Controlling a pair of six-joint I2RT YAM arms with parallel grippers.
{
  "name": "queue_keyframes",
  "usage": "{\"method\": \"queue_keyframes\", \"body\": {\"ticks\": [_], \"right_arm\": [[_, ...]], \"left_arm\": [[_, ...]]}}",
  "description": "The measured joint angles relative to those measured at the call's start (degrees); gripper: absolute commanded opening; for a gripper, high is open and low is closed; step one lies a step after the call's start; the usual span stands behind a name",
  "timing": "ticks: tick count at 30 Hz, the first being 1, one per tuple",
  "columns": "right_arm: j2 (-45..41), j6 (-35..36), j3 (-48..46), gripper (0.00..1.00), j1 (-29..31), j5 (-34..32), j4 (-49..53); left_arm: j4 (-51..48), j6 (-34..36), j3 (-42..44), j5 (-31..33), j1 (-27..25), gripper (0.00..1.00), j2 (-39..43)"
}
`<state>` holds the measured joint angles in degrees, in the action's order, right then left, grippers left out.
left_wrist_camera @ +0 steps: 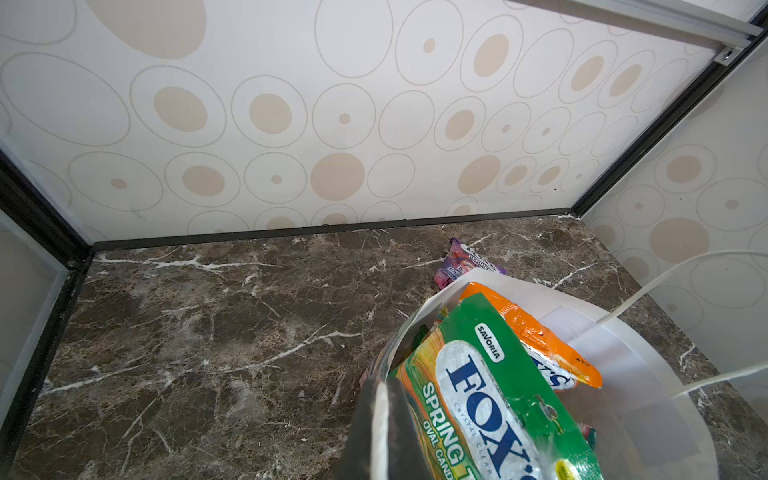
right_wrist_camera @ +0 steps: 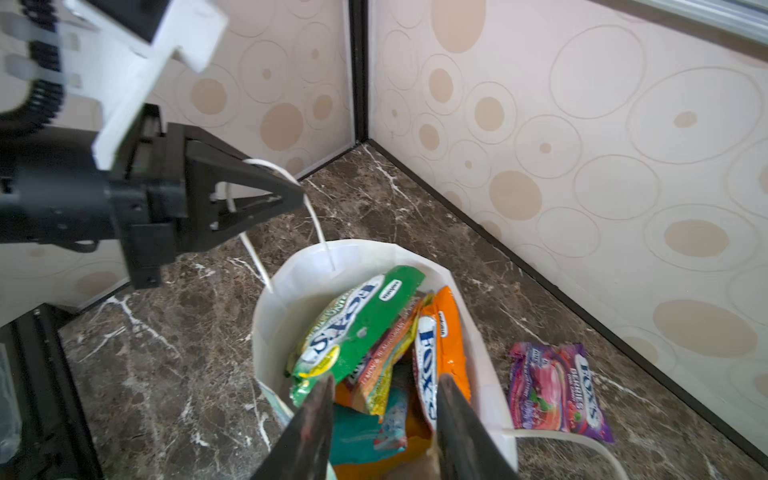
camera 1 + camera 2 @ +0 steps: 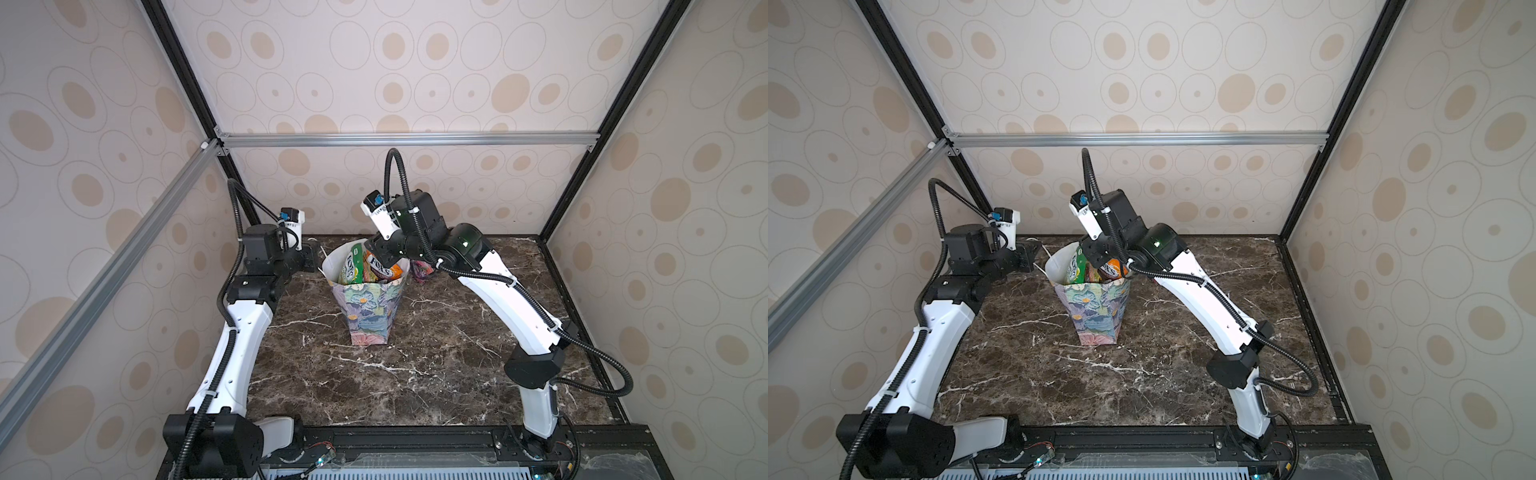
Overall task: Place the snacks into the paper bag
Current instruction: 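Lower the green packet into the bag and open the right gripper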
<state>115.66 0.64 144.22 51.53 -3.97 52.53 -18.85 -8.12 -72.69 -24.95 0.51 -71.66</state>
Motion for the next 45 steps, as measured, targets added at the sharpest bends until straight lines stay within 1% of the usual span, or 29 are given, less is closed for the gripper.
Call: {"method": "queue_keyframes", "body": {"ticks": [7, 9, 11, 14, 20, 25, 29, 32, 36, 39, 42, 45], "right_arm": [[7.2, 1.5, 1.4, 0.11, 1.0, 5.5, -2.6], [9.8, 2.3, 2.4, 0.05, 0.9, 7.1, -2.5], [12.1, 2.9, 4.0, 0.02, 0.5, 8.7, -2.3], [15.0, 3.3, 6.1, 0.02, -0.2, 11.2, -2.0], [15.5, 3.8, 6.9, 0.03, -3.2, 16.4, -0.9], [15.8, 6.5, 8.7, 0.03, -5.4, 19.4, 2.4], [16.9, 9.7, 9.6, 0.02, -5.7, 18.7, 5.7], [17.4, 11.8, 9.6, 0.00, -5.4, 16.4, 8.5], [17.4, 13.3, 9.6, 0.06, -4.9, 14.2, 9.7], [17.4, 14.2, 9.1, 0.06, -4.5, 13.5, 9.3], [17.5, 15.0, 9.0, 0.04, -4.0, 12.2, 9.5], [18.6, 15.6, 10.5, 0.01, -3.7, 9.2, 10.5]], "left_arm": [[0.0, 0.0, 0.0, 0.0, 0.0, 0.01, 0.0], [0.0, 0.0, 0.0, 0.0, 0.0, 0.01, 0.0], [0.0, 0.0, 0.0, 0.1, 0.0, 0.01, 0.0], [0.0, 0.0, 0.0, 0.5, 0.0, 0.01, 0.0], [0.0, 0.1, 0.0, 0.8, 0.0, 0.01, 0.0], [0.0, 0.1, 0.0, 0.9, 0.0, 0.01, 0.0], [0.0, 0.1, 0.0, 0.9, 0.0, 0.01, 0.0], [0.0, 0.1, 0.0, 0.9, 0.0, 0.01, 0.0], [0.0, 0.1, 0.0, 0.9, 0.0, 0.01, 0.0], [0.0, 0.1, 0.0, 0.9, 0.0, 0.01, 0.0], [0.0, 0.1, 0.0, 0.9, 0.0, 0.01, 0.0], [0.0, 0.1, 0.0, 0.9, 0.0, 0.01, 0.0]]}}
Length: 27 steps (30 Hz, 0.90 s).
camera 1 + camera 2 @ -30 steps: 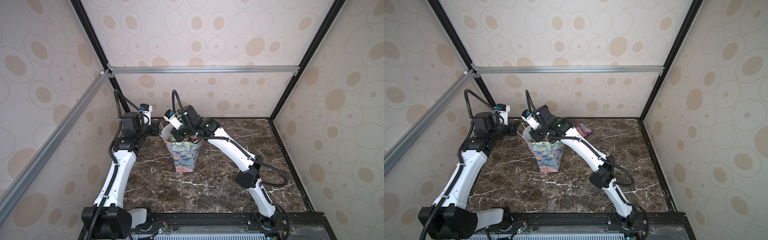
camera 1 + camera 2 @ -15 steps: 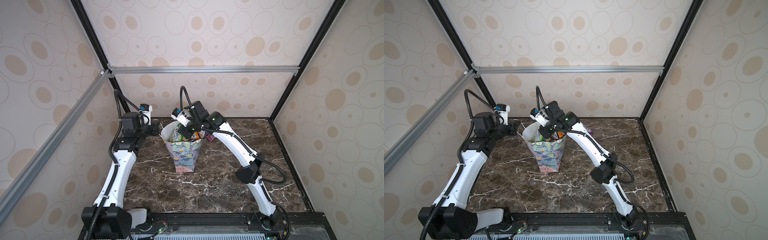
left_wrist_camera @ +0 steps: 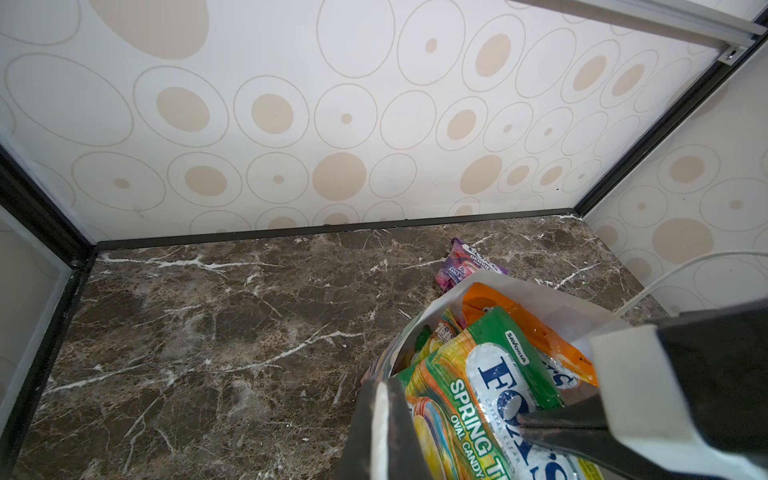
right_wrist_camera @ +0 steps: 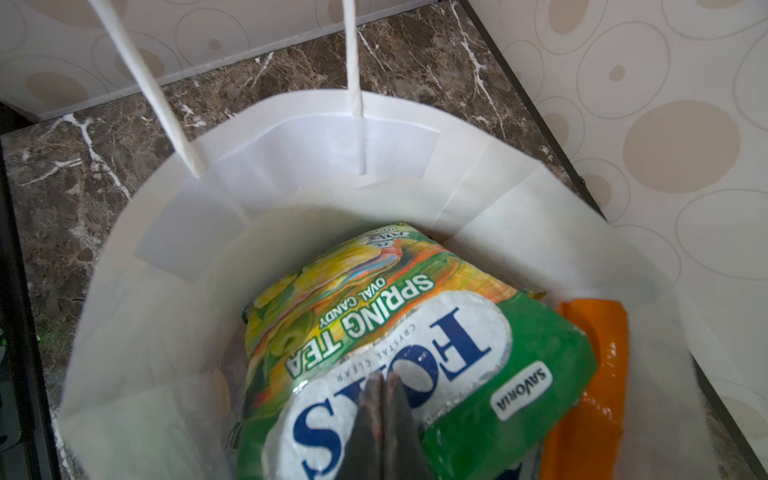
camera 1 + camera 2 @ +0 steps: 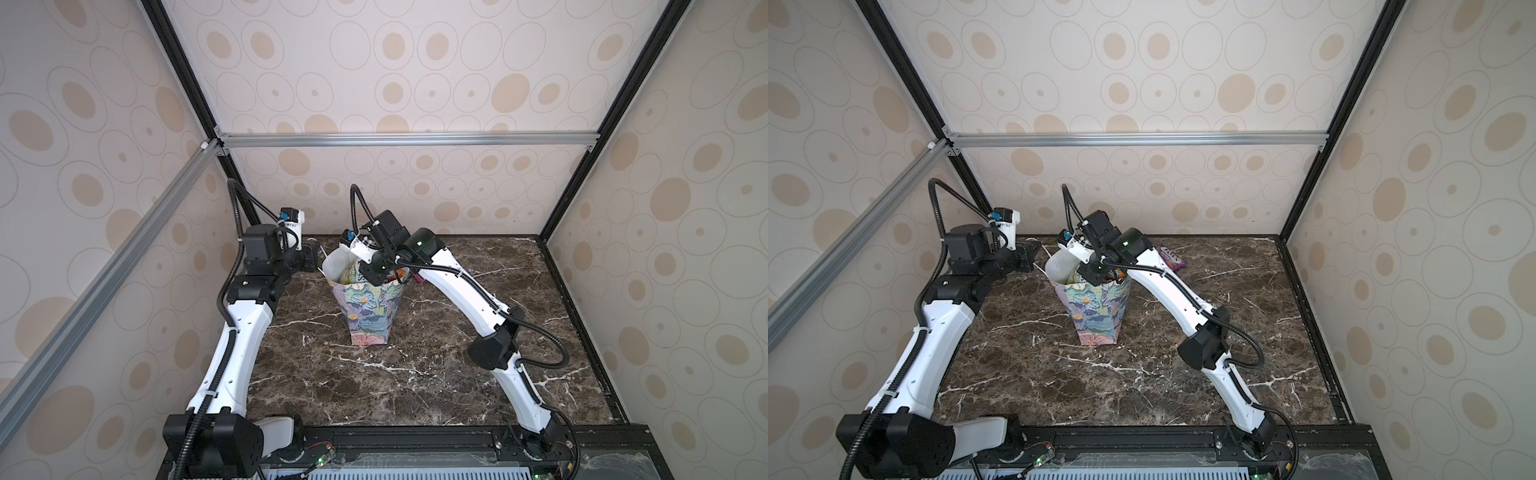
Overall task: Place the snacks into the paper bag
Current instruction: 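Lower the green packet into the bag and open the right gripper, then withdraw the right gripper up out of the bag and away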
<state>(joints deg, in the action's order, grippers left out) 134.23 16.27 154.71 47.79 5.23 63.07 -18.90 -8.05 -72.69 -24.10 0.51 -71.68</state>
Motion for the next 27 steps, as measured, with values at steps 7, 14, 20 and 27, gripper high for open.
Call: {"method": "queue_keyframes", "body": {"ticks": [7, 14, 20, 27], "right_arm": [[1.9, 1.2, 0.3, 0.00, 0.1, -7.4, 3.1], [2.1, 1.3, 0.6, 0.00, 0.1, -7.3, 4.1], [0.5, -0.9, -1.1, 0.08, 0.1, -1.9, 1.6], [-7.6, -5.9, -3.7, 0.11, 0.2, 3.8, -5.2]], "left_arm": [[0.0, 0.0, 0.0, 0.0, 0.0, 0.01, 0.0], [0.0, 0.0, 0.0, 0.0, -0.1, 0.01, 0.0], [0.0, 0.0, 0.0, 0.0, -0.1, 0.01, 0.0], [0.0, 0.0, 0.0, 0.0, -0.1, 0.01, 0.0]]}}
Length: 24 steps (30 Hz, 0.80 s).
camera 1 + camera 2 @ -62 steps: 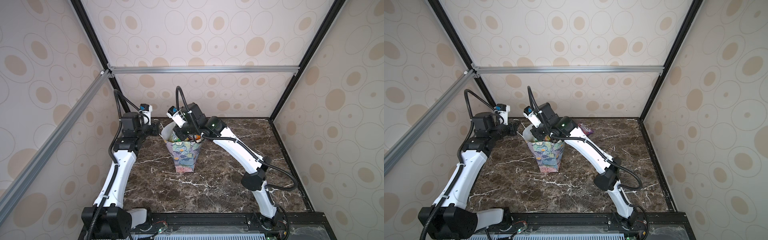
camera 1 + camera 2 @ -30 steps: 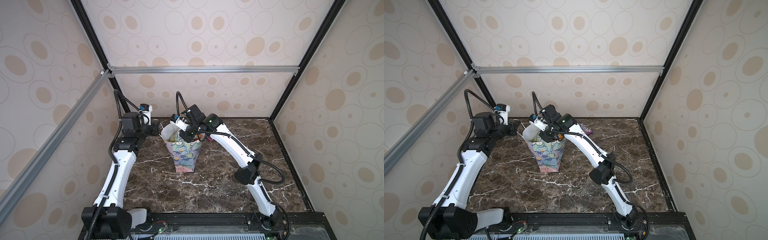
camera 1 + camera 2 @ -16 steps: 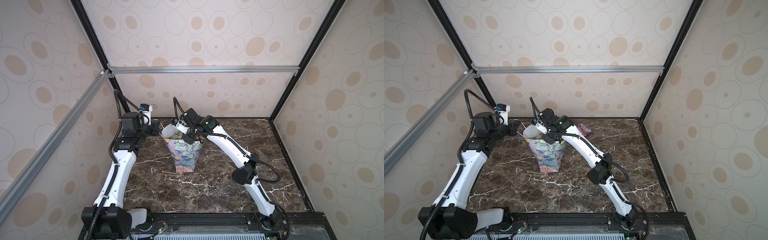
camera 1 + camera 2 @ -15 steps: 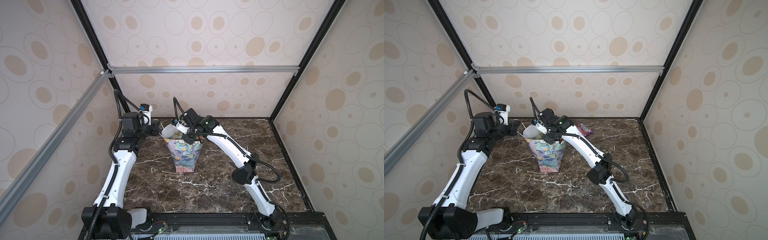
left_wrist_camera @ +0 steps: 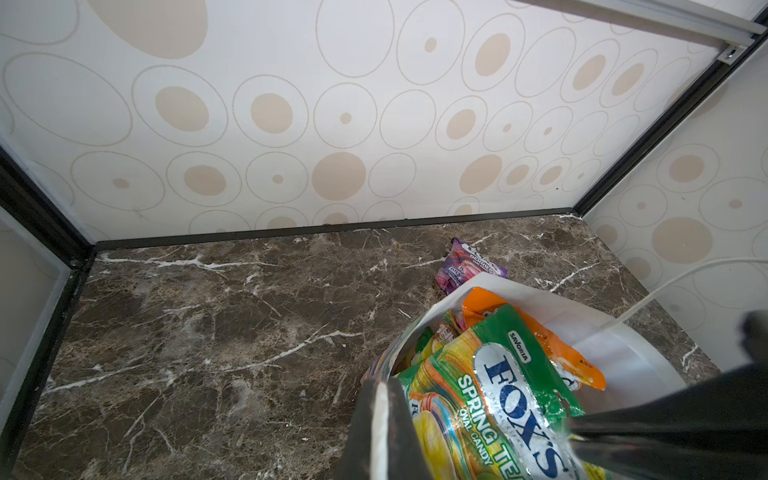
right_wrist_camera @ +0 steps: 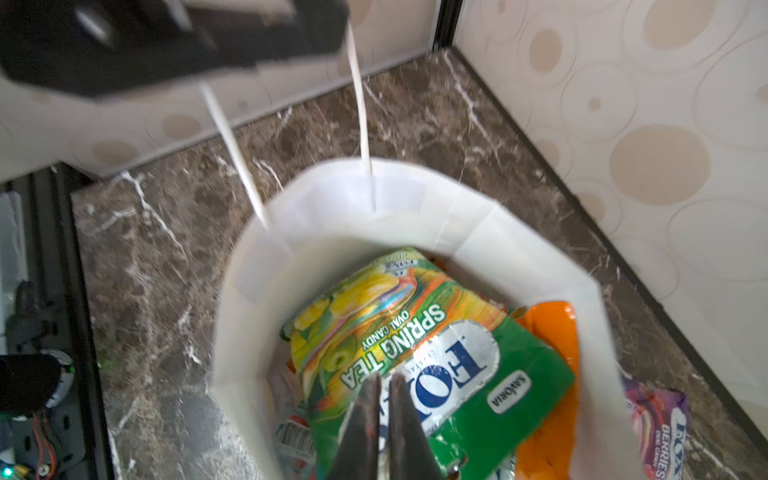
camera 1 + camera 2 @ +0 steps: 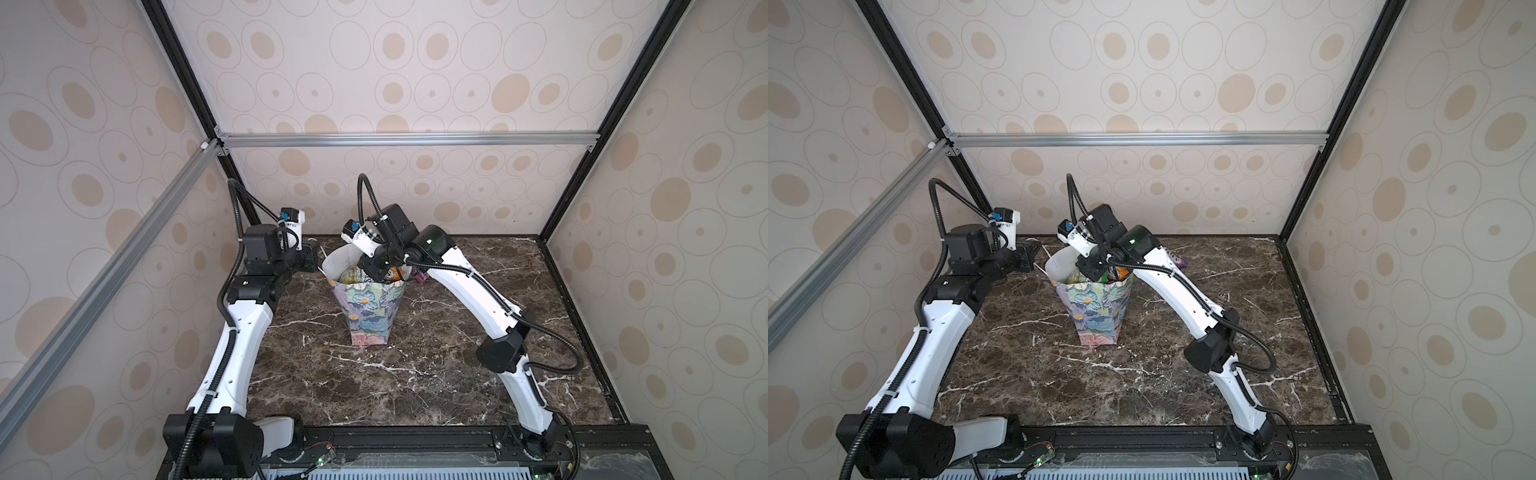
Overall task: Place the snacks into the paper bag
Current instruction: 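Withdraw the right gripper up out of the bag and away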
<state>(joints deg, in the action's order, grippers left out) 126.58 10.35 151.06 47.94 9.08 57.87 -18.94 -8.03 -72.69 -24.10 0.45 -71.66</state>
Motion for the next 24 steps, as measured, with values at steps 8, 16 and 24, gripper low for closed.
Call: {"method": "queue_keyframes", "body": {"ticks": [8, 16, 24], "right_arm": [[-12.8, -2.8, -4.5, 0.14, 0.0, -4.2, -6.7], [-33.0, -6.4, -35.8, 0.22, -0.6, -13.2, -20.0], [-47.6, -12.8, -56.6, 0.25, -8.1, -18.2, -26.1]], "left_arm": [[0.0, 0.0, 0.0, 0.0, 0.0, 0.01, 0.0], [0.0, 0.0, 0.0, 0.0, 0.0, 0.02, 0.0], [0.0, 0.0, 0.0, -0.6, 0.0, 0.02, 0.0]]}}
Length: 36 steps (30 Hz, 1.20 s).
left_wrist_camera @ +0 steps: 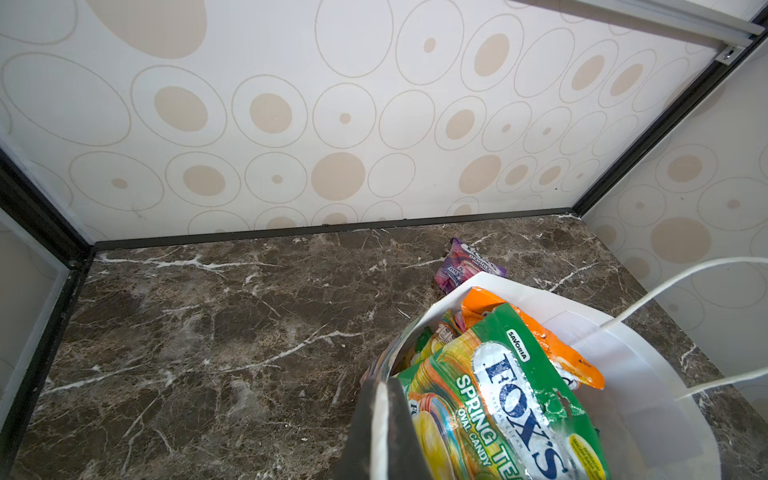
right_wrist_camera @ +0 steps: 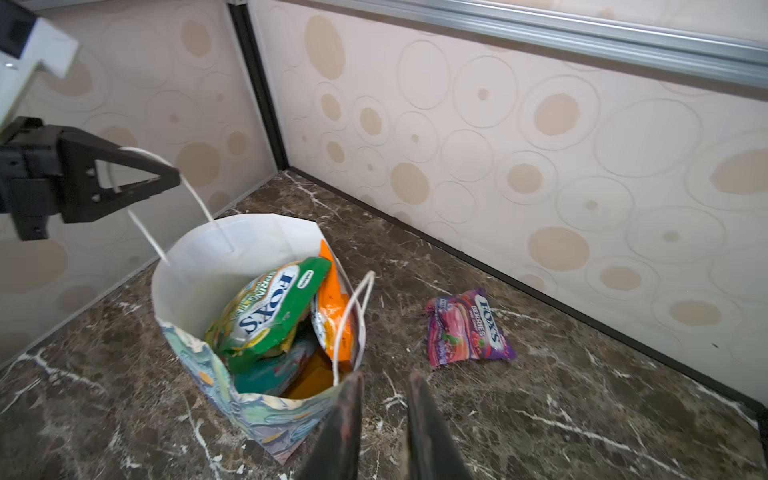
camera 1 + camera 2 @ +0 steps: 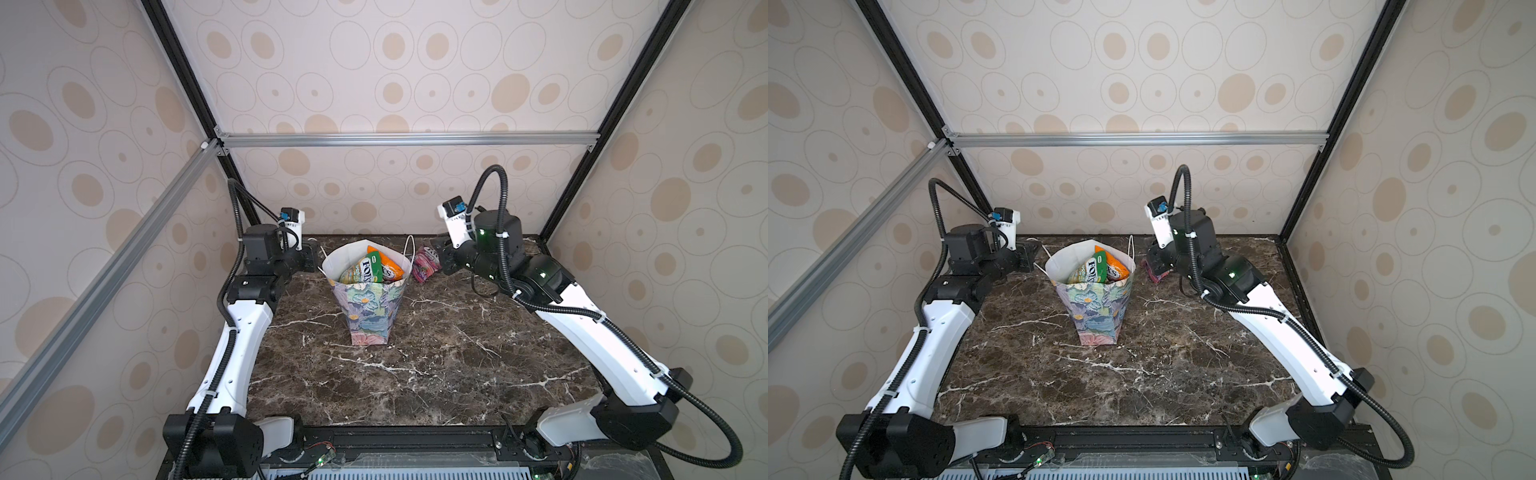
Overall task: Place the snacks into the paper bag
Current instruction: 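Withdraw the right gripper up out of the bag and away, then move the right gripper over the pink Berries packet and lower it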
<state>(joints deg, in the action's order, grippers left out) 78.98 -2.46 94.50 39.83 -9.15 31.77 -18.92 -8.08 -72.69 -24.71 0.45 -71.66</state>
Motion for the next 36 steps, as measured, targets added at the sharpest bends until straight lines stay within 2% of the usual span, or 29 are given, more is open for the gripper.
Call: {"method": "queue_keyframes", "body": {"ticks": [6, 12, 19, 23, 26, 30, 36], "right_arm": [[-5.9, -4.0, -9.4, 0.28, -2.2, -2.0, -1.2], [-7.0, -8.4, -16.7, 0.32, -4.1, -2.6, -1.1], [-7.8, -12.0, -24.1, 0.44, -4.2, -4.5, -0.7], [-7.1, -12.6, -26.6, 0.55, -4.3, -5.0, -1.7], [-4.6, -12.6, -27.8, 0.60, -5.5, -3.7, -3.9], [2.2, -11.9, -27.1, 0.62, -10.2, -0.1, -6.5], [13.6, -9.5, -19.2, 0.66, -15.9, 4.2, -7.0]], "left_arm": [[0.0, 0.0, 0.0, -0.5, 0.0, 0.03, 0.0], [-0.1, -0.1, 0.0, -1.4, 0.0, 0.01, 0.2], [-0.2, -0.5, 0.1, -2.4, 0.0, 0.03, 1.1], [-0.2, -0.5, 0.1, -2.3, 0.0, 0.03, 1.1], [-0.1, -0.5, 0.1, -2.2, 0.0, 0.02, 1.1], [-0.1, -0.5, 0.1, -1.7, 0.0, 0.03, 1.1], [-0.1, -0.5, 0.1, -0.6, 0.0, 0.02, 1.1]]}}
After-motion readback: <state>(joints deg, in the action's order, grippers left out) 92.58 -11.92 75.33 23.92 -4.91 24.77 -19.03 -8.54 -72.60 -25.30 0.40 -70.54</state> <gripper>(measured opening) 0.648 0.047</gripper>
